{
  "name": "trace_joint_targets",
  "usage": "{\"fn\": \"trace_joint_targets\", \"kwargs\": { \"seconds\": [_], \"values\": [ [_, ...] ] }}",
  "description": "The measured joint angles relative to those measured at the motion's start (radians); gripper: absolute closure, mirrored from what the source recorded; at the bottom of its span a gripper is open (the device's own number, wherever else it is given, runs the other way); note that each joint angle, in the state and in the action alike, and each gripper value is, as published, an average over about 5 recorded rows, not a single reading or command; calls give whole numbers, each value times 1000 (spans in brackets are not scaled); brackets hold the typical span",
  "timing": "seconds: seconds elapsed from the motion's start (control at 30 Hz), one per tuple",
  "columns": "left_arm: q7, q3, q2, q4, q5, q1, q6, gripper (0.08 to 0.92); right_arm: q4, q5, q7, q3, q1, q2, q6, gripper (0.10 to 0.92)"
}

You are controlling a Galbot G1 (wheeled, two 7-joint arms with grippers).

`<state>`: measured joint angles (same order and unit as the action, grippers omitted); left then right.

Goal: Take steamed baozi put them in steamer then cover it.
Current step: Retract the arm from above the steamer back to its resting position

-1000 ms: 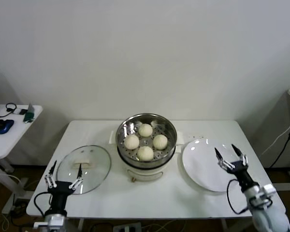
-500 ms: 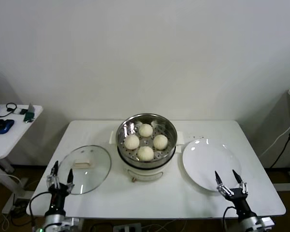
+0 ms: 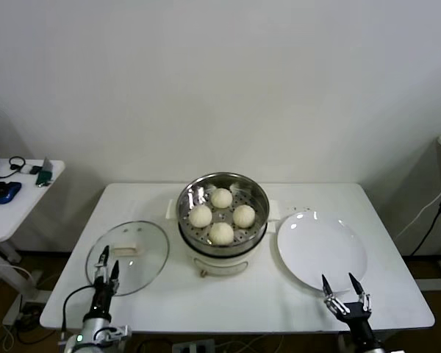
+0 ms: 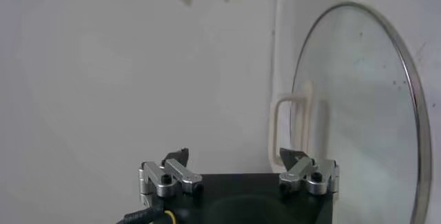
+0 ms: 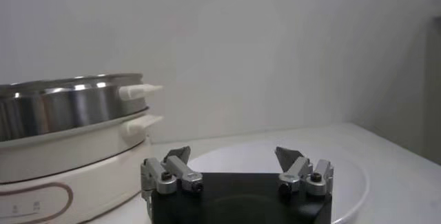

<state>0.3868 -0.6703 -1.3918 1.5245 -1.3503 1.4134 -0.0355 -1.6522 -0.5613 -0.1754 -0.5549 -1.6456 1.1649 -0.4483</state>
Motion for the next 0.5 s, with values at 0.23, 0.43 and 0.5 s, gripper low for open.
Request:
{"fn": "trace_joint_targets", "kwargs": {
  "seconds": [0.23,0.43,0.5],
  "values": [
    [-13,21,15,-44,-20,-55,11,177,3,14,-1,-2,-12,20,-15,203],
    [-41,43,33,-59,-17,-94,25,177,-1,21,-2,-7,-24,32,-23,203],
    [-51,50,40,-67,-14,-106,30,177,-3,23,-2,-8,-26,35,-26,203]
  ]
}}
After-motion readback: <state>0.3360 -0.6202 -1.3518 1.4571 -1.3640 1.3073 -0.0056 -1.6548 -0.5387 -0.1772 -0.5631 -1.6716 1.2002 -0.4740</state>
